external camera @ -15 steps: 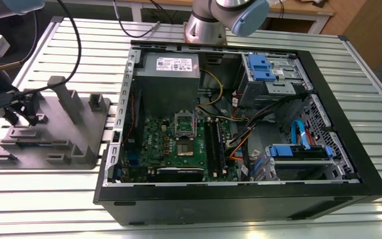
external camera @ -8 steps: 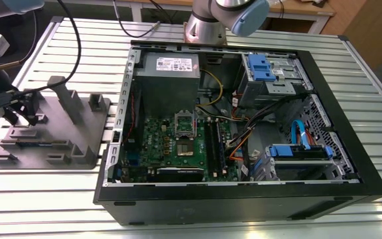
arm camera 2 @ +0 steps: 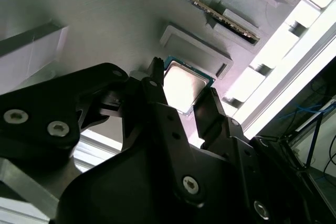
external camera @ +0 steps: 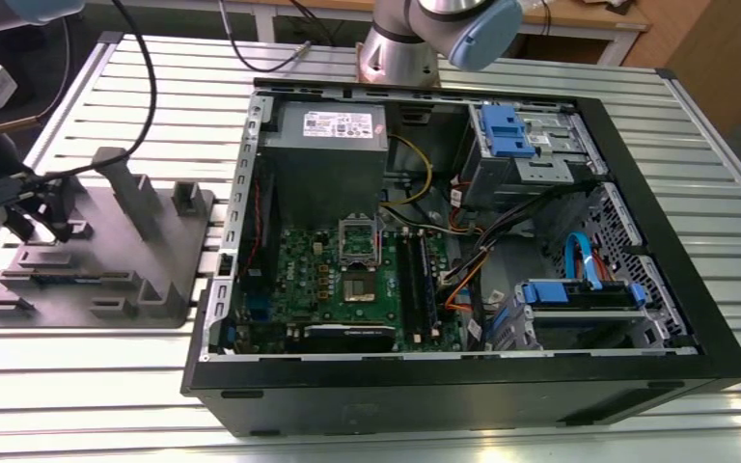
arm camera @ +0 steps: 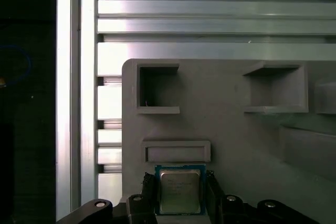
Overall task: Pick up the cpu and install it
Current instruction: 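Pick up the cpu and move it towards the insertion slot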
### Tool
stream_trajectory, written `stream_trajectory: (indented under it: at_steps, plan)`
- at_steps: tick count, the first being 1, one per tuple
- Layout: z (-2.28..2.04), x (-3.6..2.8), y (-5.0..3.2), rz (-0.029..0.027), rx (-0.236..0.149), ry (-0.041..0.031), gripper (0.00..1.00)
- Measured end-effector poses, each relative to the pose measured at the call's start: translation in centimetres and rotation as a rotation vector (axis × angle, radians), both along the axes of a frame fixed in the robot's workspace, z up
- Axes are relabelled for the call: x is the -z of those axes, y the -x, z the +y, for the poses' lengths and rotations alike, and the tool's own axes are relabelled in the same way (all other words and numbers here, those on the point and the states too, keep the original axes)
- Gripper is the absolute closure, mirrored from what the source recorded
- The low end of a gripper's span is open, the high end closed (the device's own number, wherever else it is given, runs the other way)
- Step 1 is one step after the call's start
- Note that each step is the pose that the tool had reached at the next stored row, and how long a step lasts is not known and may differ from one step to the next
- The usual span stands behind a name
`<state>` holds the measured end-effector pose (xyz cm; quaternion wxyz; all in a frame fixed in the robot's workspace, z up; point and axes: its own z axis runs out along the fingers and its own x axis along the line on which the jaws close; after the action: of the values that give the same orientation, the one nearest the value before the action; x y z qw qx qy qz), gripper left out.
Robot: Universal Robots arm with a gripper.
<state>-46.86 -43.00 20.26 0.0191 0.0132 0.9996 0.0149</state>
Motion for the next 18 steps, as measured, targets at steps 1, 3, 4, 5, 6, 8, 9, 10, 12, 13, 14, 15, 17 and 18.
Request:
stream_trajectory:
  at_steps: [1, 3, 4, 5, 6, 8, 9, 10, 12, 13, 14, 15, 17, 18]
  plan:
    - [0.0, -0.15, 0.0, 0.0, 0.0, -0.0003, 0.53]
    - [0.0, -0.48, 0.0, -0.0001, 0.0, -0.0014, 0.53]
    - [0.0, -0.66, 0.0, -0.0002, 0.0, -0.0017, 0.53]
    - [0.0, -0.85, 0.0, -0.0002, 0.0, -0.0024, 0.53]
    - [0.0, -1.06, 0.0, -0.0001, 0.0, -0.0032, 0.53]
    - [0.0, -1.49, 0.0, -0.0001, 0.0, -0.0048, 0.53]
    - [0.0, -1.7, 0.0, -0.0001, 0.0, -0.0058, 0.53]
    - [0.0, -1.93, 0.0, -0.0002, 0.0, -0.0071, 0.53]
    - [0.0, -2.38, 0.0, -0.0001, 0.0, -0.0098, 0.53]
    - [0.0, -2.6, 0.0, -0.0001, 0.0, -0.0114, 0.53]
    - [0.0, -2.81, 0.0, -0.0002, 0.0, -0.013, 0.53]
    - [0.0, -3.04, 0.0, -0.0002, 0.0, -0.0145, 0.53]
    - [0.0, -3.5, 0.0, -0.0002, 0.0, -0.0173, 0.53]
    - [0.0, -3.74, 0.0, -0.0001, 0.0, -0.019, 0.53]
